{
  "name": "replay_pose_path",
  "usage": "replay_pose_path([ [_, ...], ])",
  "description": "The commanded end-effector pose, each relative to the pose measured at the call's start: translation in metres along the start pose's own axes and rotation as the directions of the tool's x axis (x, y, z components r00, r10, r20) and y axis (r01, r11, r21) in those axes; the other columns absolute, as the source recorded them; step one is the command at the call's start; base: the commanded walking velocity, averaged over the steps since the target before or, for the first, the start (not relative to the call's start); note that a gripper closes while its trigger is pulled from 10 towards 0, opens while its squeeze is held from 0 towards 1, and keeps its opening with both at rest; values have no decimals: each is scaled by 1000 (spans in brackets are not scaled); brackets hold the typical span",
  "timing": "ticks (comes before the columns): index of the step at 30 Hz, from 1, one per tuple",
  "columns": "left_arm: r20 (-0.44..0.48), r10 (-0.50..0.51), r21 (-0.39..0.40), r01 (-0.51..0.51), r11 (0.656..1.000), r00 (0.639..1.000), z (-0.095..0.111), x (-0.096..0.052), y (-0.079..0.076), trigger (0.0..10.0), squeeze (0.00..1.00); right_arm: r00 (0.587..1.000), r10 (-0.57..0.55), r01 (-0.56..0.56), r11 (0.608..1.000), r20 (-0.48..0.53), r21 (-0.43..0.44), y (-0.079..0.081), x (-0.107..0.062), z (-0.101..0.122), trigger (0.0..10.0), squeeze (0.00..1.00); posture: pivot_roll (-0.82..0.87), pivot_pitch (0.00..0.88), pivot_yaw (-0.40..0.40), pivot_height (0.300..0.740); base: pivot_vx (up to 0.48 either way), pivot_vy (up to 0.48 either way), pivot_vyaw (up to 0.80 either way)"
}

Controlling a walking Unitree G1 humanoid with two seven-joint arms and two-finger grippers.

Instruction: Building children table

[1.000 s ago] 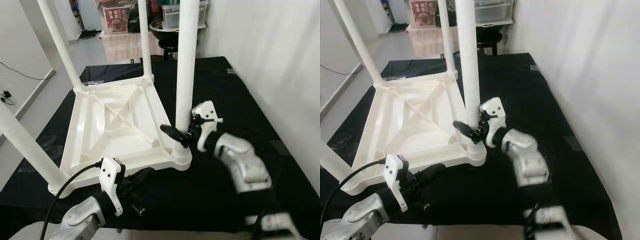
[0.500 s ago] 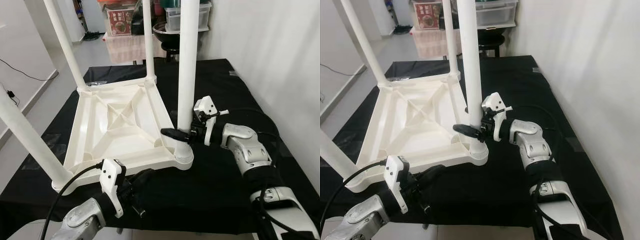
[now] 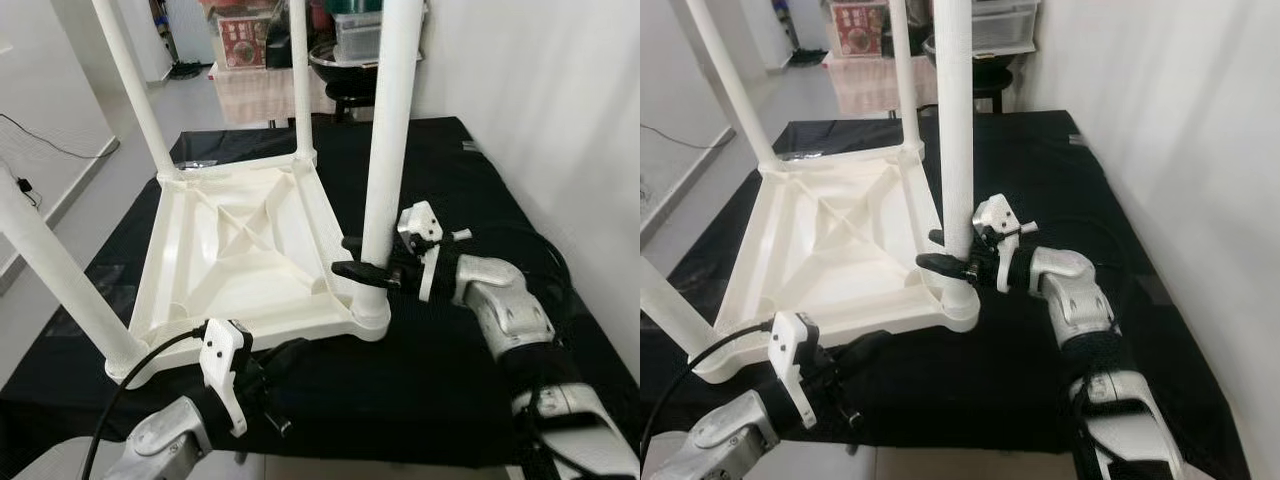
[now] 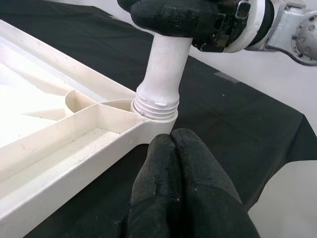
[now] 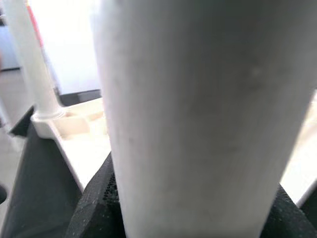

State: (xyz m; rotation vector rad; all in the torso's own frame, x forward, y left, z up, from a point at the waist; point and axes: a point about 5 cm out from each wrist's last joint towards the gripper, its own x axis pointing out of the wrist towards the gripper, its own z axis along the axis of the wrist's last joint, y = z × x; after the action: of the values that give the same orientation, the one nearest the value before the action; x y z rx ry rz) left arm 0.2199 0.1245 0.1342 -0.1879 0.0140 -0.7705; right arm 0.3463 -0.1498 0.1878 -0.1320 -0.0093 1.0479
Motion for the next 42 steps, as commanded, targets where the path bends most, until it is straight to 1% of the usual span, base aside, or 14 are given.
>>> replay_pose_path([
  [1, -10, 7, -3, -7, 1000, 1000, -1, -2, 0, 10000, 0, 997, -72, 72, 997, -15, 18, 5, -1, -5, 0, 0, -36, 58, 50, 740, 0, 0, 0],
  [5, -9, 9, -1, -9, 1000, 1000, 0, -3, 1, 10000, 0, 928, -370, 371, 928, -40, 17, 9, 4, -13, 0, 0, -48, 66, 47, 740, 0, 0, 0],
  [7, -8, 10, 1, -10, 1000, 1000, 1, -4, 3, 10000, 0, 837, -539, 545, 836, -97, 65, 59, 18, -34, 0, 0, -48, 72, 63, 740, 0, 0, 0],
  [14, -15, 4, 2, -4, 1000, 1000, 0, -2, 6, 10000, 0, 844, -525, 533, 844, -105, 63, 60, 28, -35, 0, 0, -54, 50, 56, 740, 0, 0, 0],
  [15, -13, 9, 3, -9, 1000, 1000, 0, -2, 6, 10000, 0, 842, -527, 535, 843, -114, 58, 58, 30, -34, 9686, 0, -51, 50, 58, 740, 0, 0, 0],
  [16, -10, 16, 4, -16, 1000, 1000, 0, -2, 7, 10000, 0, 852, -515, 522, 851, -95, 66, 57, 32, -31, 10000, 0, -51, 49, 58, 740, 0, 0, 0],
  [17, -7, 22, 5, -22, 1000, 1000, 0, -2, 7, 10000, 0, 866, -495, 500, 863, -77, 78, 58, 33, -27, 10000, 0, -51, 49, 58, 740, 0, 0, 0],
  [18, -5, 25, 5, -25, 1000, 1000, 0, -2, 7, 10000, 0, 883, -467, 470, 878, -54, 93, 56, 35, -23, 10000, 1000, -47, 46, 59, 740, 0, 0, 0],
  [27, -10, 17, 2, -16, 1000, 1000, 0, -1, 7, 10000, 0, 992, -98, 91, 993, 83, 78, 61, 37, 9, 10000, 933, -48, 40, 63, 740, 0, 0, 0],
  [28, -10, 16, 1, -16, 1000, 1000, 0, -1, 7, 10000, 0, 996, -11, 7, 999, 88, 54, 60, 35, 12, 10000, 188, -48, 37, 62, 740, 0, 0, 0],
  [29, -10, 15, 1, -15, 1000, 1000, -1, -1, 7, 10000, 0, 996, 58, -60, 998, 74, 24, 55, 32, 13, 10000, 0, -47, 36, 63, 740, 0, 0, 0],
  [36, -12, 16, 1, -16, 1000, 1000, -2, -1, 6, 10000, 0, 986, 159, -160, 987, 40, 6, 25, 29, 15, 10000, 0, -34, 30, 59, 740, 0, 0, 0],
  [37, -12, 17, 1, -17, 1000, 1000, -2, -1, 5, 10000, 0, 987, 159, -160, 987, 36, 13, 19, 30, 15, 0, 0, -31, 30, 55, 740, 0, 0, 0],
  [42, -12, 18, 0, -18, 1000, 1000, -3, -1, 4, 10000, 0, 983, 181, -183, 982, 42, 44, 11, 29, 15, 0, 0, -28, 29, 54, 740, 0, 0, 0],
])
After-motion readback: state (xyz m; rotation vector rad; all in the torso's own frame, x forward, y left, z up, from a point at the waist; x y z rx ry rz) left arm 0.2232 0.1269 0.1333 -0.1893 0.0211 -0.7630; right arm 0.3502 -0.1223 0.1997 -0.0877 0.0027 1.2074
